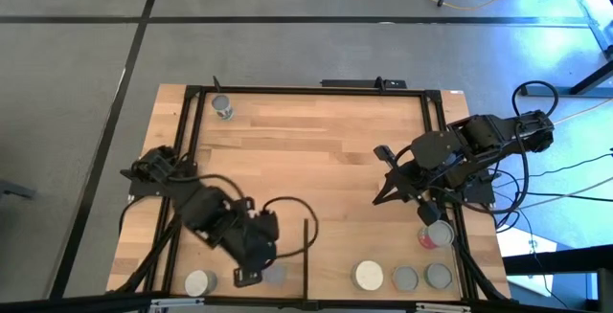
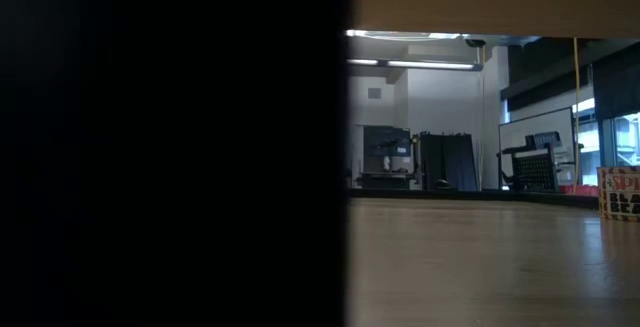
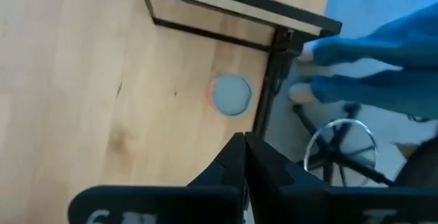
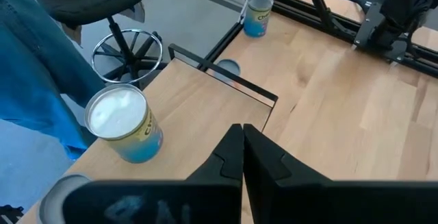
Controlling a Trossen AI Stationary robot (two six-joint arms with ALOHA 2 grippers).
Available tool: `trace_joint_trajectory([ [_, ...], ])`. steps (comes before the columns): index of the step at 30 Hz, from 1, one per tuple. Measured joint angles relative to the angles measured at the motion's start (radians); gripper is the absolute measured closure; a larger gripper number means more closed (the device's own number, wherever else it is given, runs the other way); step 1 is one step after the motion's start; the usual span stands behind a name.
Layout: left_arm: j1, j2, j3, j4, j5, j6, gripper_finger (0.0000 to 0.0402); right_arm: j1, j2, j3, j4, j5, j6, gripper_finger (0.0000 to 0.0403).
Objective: Pick and place cans onto a shelf
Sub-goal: Put the canned cherries on the shelf
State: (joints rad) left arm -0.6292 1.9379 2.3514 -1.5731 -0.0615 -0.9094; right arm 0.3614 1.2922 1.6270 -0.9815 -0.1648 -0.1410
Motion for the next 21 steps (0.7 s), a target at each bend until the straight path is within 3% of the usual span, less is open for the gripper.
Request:
trace_joint_trajectory([
  [5,-0.059,-0.064,-0.066,0.002,-0.052,-0.139,0.0401,0.0,0.0,0.0,0.007,0.0,0.0,0.0398],
  [12,-0.196,-0.143,-0.279,0.012,-0.071,-0.447,0.0401,0.0,0.0,0.0,0.056,0.0,0.001,0.0398],
  [21,-0.381,-0.197,-0.508,0.194,-0.212,-0.805,0.0401,0.0,0.0,0.0,0.075,-0.001,0.001,0.0398],
])
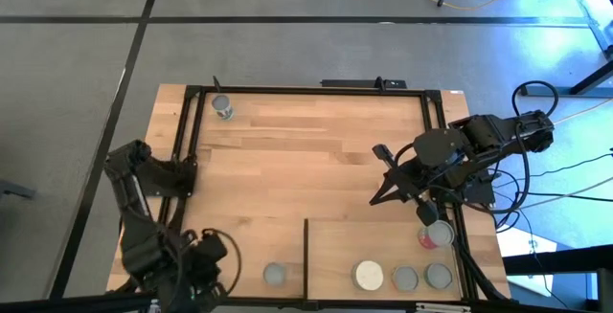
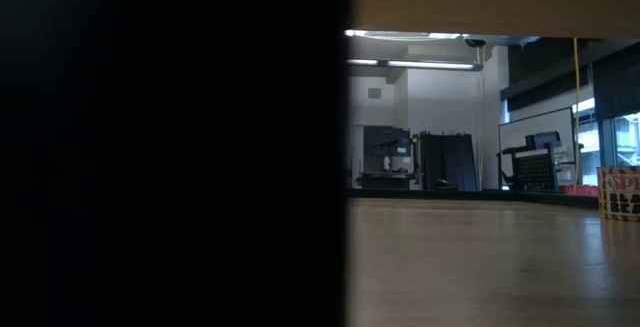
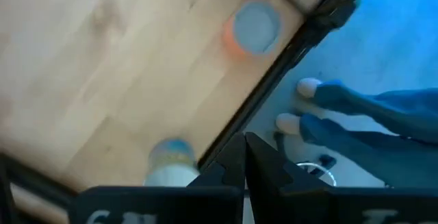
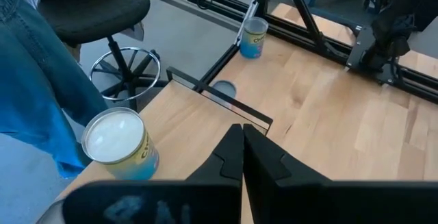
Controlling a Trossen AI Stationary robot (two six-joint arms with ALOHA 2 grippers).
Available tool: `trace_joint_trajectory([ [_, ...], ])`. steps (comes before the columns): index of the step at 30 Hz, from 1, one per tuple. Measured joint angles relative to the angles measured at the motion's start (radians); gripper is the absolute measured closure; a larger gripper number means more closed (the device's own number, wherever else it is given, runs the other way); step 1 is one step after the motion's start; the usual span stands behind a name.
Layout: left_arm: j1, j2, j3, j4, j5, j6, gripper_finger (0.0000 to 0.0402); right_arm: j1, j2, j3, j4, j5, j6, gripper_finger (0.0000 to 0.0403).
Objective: Pick and place cans onto a shelf
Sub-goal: Put the canned cherries on the shelf
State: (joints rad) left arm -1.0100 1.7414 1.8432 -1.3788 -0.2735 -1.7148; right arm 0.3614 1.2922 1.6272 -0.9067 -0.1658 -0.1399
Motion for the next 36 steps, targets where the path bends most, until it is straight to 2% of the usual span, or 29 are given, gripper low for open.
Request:
trace_joint_trajectory([
  [5,-0.071,0.001,-0.097,0.048,0.002,-0.17,0.0401,0.0,0.0,0.0,-0.001,-0.018,-0.023,0.0398],
  [10,-0.129,0.001,-0.157,0.11,0.005,-0.305,0.0401,0.0,0.0,0.0,-0.001,-0.148,-0.076,0.0398],
  [15,-0.172,0.002,-0.216,0.171,0.008,-0.402,0.0402,0.0,0.0,0.0,0.0,-0.149,-0.074,0.0398],
  [21,-0.178,0.002,-0.257,0.185,0.009,-0.431,0.0398,0.0,0.0,0.0,0.035,-0.15,-0.075,0.0398],
  [26,-0.16,0.002,-0.259,0.186,0.012,-0.432,0.037,0.0,0.0,0.0,0.043,-0.142,-0.076,0.0398],
  [32,-0.142,0.007,-0.259,0.186,0.123,-0.51,0.0332,0.0,0.0,0.0,0.043,-0.142,-0.076,0.0398],
  [36,-0.134,0.022,-0.267,0.195,0.126,-0.557,0.033,0.0,0.0,0.0,0.043,-0.142,-0.076,0.0398],
])
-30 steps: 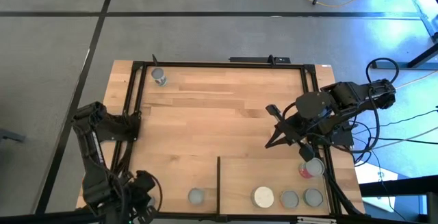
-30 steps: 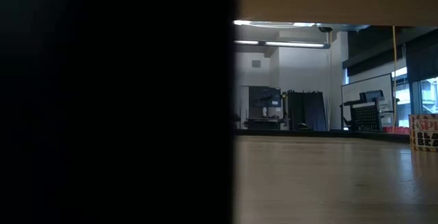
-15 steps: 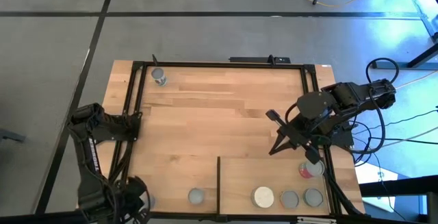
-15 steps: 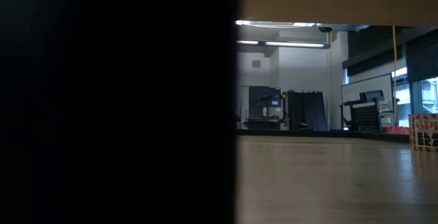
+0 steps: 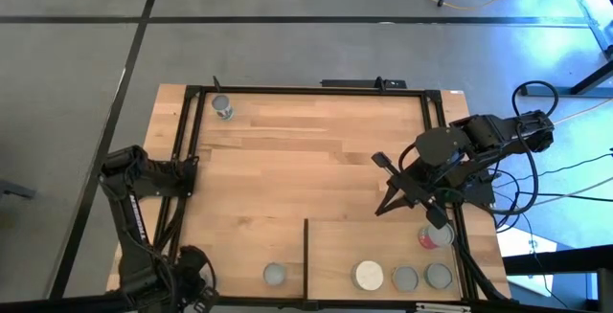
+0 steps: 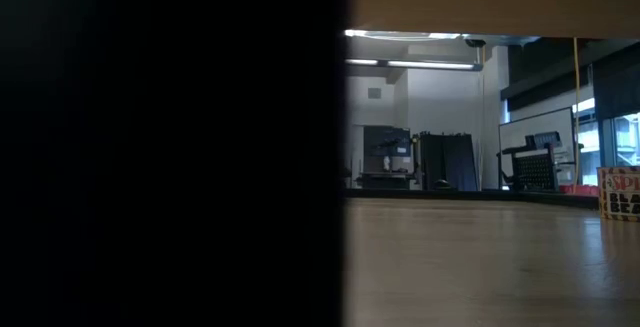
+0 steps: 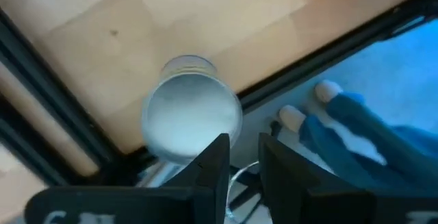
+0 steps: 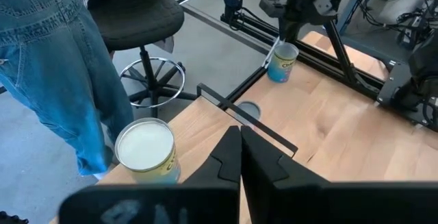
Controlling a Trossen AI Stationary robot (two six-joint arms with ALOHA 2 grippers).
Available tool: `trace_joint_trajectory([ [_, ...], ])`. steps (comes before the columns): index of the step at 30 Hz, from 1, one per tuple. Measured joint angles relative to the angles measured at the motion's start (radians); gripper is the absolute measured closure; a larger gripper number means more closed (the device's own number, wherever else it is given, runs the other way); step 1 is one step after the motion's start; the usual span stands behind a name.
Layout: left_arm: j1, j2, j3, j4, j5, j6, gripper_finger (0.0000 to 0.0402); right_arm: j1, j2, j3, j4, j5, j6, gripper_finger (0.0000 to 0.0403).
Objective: Pick and place cans onto a shelf
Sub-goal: Put the canned cherries on the shelf
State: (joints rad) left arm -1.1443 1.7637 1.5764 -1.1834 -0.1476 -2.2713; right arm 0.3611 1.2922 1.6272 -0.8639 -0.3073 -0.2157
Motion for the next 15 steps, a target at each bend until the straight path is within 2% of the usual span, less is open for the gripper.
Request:
trace_joint_trajectory([
  [4,0.005,0.032,0.0,0.029,-0.029,-0.026,0.0329,0.0,0.0,0.0,0.0,0.0,0.0,0.0398],
  [7,0.005,0.066,0.0,0.042,0.003,-0.025,0.0328,0.0,0.0,0.0,0.0,0.0,-0.001,0.0398],
  [15,0.008,0.096,-0.001,0.041,0.004,-0.023,0.0328,0.0,0.0,0.0,0.0,0.001,-0.002,0.0398],
])
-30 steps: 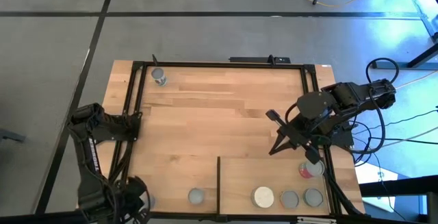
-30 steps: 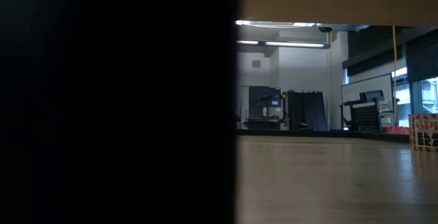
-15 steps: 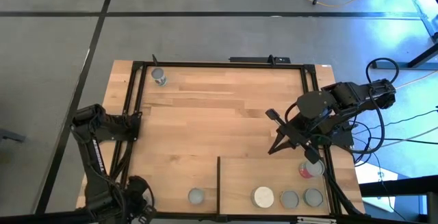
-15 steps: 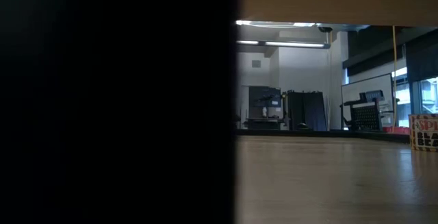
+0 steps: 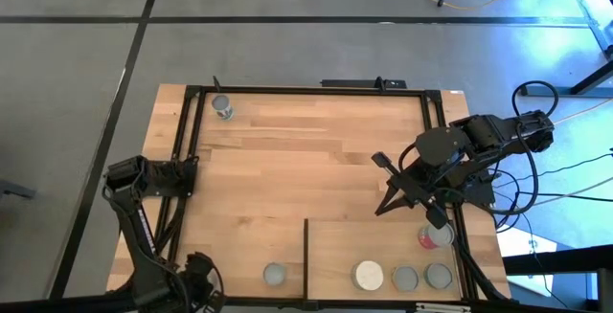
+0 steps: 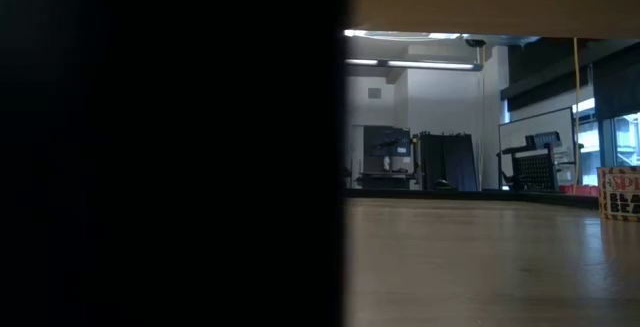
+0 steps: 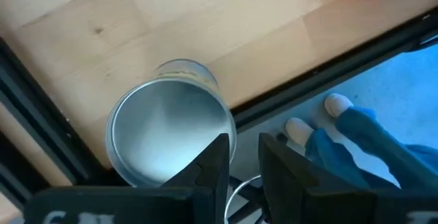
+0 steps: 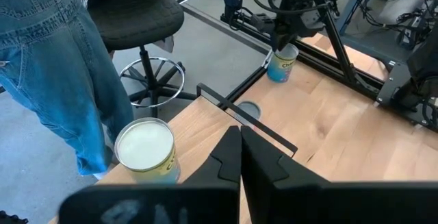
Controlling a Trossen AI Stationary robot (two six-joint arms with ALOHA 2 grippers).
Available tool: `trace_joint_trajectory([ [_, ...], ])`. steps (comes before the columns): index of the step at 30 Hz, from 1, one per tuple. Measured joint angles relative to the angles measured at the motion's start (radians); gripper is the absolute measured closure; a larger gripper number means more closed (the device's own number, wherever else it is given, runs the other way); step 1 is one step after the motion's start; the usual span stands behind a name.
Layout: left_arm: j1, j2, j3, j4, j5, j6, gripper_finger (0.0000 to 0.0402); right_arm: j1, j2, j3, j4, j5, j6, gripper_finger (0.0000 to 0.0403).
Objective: Pick and place cans onto a shelf
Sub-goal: Put the canned cherries on the shelf
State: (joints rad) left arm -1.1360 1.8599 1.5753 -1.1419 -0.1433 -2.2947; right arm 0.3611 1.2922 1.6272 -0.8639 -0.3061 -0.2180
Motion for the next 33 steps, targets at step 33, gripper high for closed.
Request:
trace_joint_trajectory([
  [33,0.025,0.055,0.003,-0.014,0.056,0.105,0.0332,-0.001,0.0,0.0,0.0,0.002,0.0,0.0398],
])
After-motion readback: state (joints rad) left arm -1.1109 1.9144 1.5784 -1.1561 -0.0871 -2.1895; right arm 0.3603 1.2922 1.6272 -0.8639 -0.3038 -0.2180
